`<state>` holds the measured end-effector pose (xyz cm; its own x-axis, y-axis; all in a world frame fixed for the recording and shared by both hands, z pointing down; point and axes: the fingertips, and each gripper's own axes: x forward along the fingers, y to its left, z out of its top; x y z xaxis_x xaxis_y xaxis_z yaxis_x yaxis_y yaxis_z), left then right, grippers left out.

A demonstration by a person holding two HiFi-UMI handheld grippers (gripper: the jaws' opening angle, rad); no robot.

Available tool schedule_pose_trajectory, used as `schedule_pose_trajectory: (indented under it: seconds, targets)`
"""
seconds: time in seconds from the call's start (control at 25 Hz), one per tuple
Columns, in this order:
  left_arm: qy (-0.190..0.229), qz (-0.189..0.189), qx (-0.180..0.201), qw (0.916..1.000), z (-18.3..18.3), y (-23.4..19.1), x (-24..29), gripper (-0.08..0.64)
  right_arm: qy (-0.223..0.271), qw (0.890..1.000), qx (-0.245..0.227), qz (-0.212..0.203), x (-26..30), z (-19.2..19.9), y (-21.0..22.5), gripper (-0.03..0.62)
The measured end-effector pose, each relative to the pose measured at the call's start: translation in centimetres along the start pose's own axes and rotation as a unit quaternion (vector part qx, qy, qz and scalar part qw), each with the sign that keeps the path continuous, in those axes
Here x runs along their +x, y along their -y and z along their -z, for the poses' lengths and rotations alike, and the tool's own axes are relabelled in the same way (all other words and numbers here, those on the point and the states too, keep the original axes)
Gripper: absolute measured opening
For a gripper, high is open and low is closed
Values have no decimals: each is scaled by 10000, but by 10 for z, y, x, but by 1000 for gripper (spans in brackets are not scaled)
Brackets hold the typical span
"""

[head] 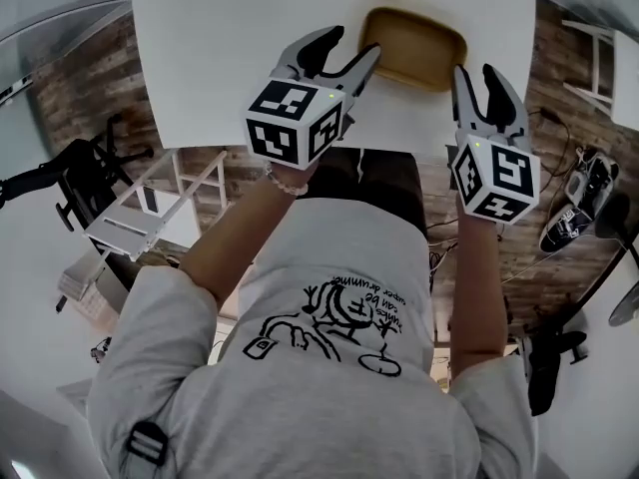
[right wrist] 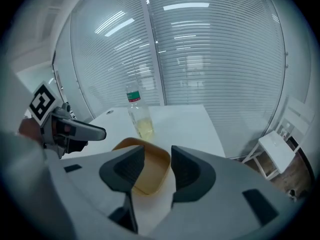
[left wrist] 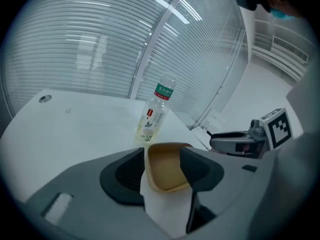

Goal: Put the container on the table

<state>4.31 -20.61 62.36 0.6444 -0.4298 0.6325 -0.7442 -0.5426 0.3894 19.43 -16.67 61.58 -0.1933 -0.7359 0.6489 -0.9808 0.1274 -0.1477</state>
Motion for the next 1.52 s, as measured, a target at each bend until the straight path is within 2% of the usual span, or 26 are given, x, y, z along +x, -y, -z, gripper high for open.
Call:
schedule_pose_trajectory:
  seconds: [0.16,0.28,0.36,0.48,0.72,1.0,1.28,1.52]
  targets:
    - [359,55,63,9993,-31,8,-24,208,322,9992,-212,-78,-17,-37,-6,158]
    - [676,172,130,9975,-56,22,-44,131,611,9975,-348,-112,-33,-68,-7,152]
    - [852,236,260,9957,-71,32,-56,53,795,9957,-450,-129,-45,-87,-8,146]
    - [1090,340,361,9928,-93,44,-75,29,1058,9923,-610,-186,-63,-115,-15,112]
    - [1513,597,516,9853,-135,71,-115,14,1574,9833,-808,-438,-106,-167,-40,82]
    - [2104,969,788,9696,-184,110,-165,7,2126,9694,-1070,-598,-163,-219,-69,34]
    - [2484,1263,1083,9543,-217,140,-205,6,2485,9579,-1205,-790,-205,-252,-90,16]
    - [2644,1303,1242,9475,-230,155,-240,5,2628,9533,-1278,-768,-238,-268,-97,15]
